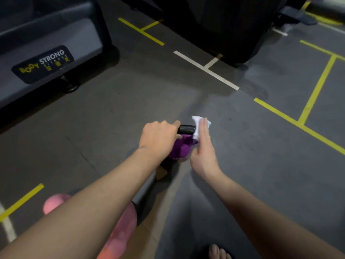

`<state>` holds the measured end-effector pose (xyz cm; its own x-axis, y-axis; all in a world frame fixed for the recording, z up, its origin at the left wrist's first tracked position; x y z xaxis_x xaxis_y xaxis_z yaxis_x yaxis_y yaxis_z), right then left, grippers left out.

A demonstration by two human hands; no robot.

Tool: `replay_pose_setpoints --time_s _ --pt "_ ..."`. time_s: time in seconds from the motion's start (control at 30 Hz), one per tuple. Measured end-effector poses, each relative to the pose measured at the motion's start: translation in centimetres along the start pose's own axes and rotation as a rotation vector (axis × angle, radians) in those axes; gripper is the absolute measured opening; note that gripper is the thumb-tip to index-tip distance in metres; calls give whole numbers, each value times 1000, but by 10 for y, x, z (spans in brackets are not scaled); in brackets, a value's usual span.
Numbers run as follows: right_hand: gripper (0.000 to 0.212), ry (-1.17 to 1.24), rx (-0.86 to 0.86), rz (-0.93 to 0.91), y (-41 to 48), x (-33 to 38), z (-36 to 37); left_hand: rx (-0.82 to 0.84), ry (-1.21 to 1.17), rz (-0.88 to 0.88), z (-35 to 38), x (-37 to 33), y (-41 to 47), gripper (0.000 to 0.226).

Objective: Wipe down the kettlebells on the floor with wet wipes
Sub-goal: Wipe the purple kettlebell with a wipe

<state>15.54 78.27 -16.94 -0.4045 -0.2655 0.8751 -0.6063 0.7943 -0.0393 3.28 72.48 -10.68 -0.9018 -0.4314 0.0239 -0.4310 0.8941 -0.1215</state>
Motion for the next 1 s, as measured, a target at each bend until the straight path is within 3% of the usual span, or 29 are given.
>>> replay_pose_setpoints --time_s 0.07,0.23,0.33,0.4,0.5,0.63,0.8,0.9,1.0 --pt "80 9 -29 82 3 -6 -8 8 4 11 -2 -1 1 34" --pt "90 -89 67 -80 -12 10 8 41 -119 -65 -2 17 1 51" --pt "83 -22 55 30 -3 3 -11 69 -216 -29 3 24 -5 72" --pt "81 -72 106 -37 -10 15 -5 75 -327 -15 6 34 -9 77" --pt "89 -141 88 -133 -17 15 1 78 -395 -65 17 55 -14 64" --pt "63 -71 -1 61 -8 -1 -25 72 -456 -77 29 62 -20 48" --pt "74 -253 60 -241 -17 17 -3 18 -515 -70 33 68 -16 38" --pt "75 -204 42 -95 -3 11 -18 -22 -580 -73 38 69 -15 37" --pt "82 -300 60 -183 -10 20 -4 -7 -612 -33 42 71 -12 39"
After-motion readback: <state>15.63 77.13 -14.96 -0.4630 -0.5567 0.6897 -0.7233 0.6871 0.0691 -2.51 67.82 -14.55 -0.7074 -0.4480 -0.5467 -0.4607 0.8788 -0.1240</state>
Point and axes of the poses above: each hand's wrist, its own y-axis towards the middle knuckle, its own z-axis out of the palm, x = y × z, the point moved 8 cm from there along y, towards the middle knuckle
